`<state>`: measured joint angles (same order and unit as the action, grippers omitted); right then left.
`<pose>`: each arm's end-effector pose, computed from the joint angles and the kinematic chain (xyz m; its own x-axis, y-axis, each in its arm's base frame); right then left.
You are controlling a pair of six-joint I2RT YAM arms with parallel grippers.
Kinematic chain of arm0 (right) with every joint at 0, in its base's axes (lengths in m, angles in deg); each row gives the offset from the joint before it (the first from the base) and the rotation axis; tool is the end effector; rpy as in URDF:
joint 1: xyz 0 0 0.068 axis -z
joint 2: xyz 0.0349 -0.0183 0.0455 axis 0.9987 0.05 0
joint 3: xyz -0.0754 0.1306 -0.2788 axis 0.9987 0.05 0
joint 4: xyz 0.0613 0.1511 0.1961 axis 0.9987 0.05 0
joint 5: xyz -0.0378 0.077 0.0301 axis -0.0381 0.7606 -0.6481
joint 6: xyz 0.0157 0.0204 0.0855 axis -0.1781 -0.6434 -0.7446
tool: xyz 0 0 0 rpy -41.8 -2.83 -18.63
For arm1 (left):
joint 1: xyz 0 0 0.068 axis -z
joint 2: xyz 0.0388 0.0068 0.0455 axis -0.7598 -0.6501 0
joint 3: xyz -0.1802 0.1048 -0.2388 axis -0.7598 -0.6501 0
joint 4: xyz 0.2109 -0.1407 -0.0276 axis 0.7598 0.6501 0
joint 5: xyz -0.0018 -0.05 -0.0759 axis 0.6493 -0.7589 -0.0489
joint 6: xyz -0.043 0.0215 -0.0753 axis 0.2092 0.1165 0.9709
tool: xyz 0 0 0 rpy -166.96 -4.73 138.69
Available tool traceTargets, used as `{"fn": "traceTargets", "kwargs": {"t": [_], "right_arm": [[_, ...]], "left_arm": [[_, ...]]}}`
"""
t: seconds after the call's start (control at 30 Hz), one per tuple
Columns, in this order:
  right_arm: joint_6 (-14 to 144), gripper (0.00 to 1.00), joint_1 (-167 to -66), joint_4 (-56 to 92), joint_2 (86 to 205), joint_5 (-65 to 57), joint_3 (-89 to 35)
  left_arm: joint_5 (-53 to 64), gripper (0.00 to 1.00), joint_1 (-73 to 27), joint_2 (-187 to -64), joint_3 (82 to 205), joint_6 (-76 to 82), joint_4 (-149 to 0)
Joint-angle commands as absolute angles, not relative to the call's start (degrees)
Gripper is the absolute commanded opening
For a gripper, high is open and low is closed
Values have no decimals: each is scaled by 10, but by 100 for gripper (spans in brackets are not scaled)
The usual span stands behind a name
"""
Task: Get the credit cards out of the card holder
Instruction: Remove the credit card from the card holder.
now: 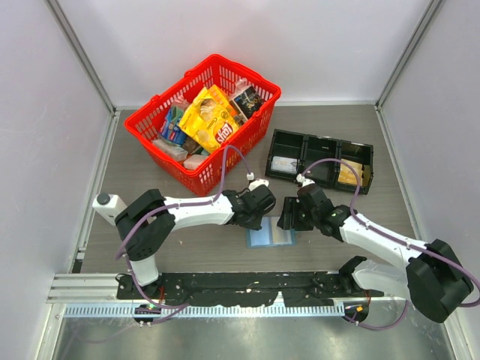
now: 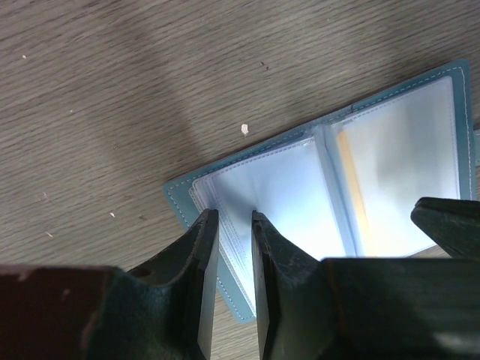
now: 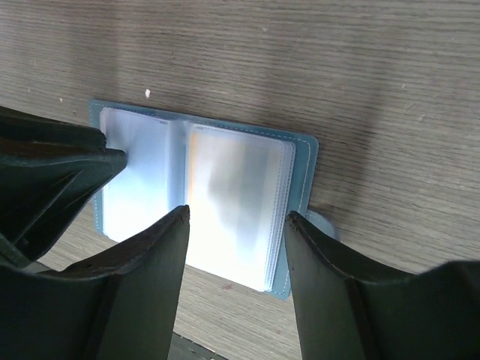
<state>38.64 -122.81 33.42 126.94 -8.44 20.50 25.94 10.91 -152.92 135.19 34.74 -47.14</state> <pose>0.1641 0.1241 0.1843 -0.8612 0.0554 -0.5052 -0.1709 0.9046 0.3905 0.2020 -0.3205 0.1794 -0.8705 0.1806 -0.4578 0.2833 0.9445 -0.1662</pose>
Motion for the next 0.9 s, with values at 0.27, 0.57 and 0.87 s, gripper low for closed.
{"fn": "traceTargets", "kwargs": {"t": [0.27, 0.57, 0.87], "right_arm": [[388, 48, -1233, 297, 1302, -85, 197], [390, 46, -1231, 303, 1309, -100, 196], [392, 45, -1233, 311, 1305, -99, 191]], "left_arm": [[254, 25, 108, -1520, 1350, 347, -489], [252, 24, 108, -1522, 1351, 347, -488], [250, 24, 108, -1524, 1354, 345, -486]]}}
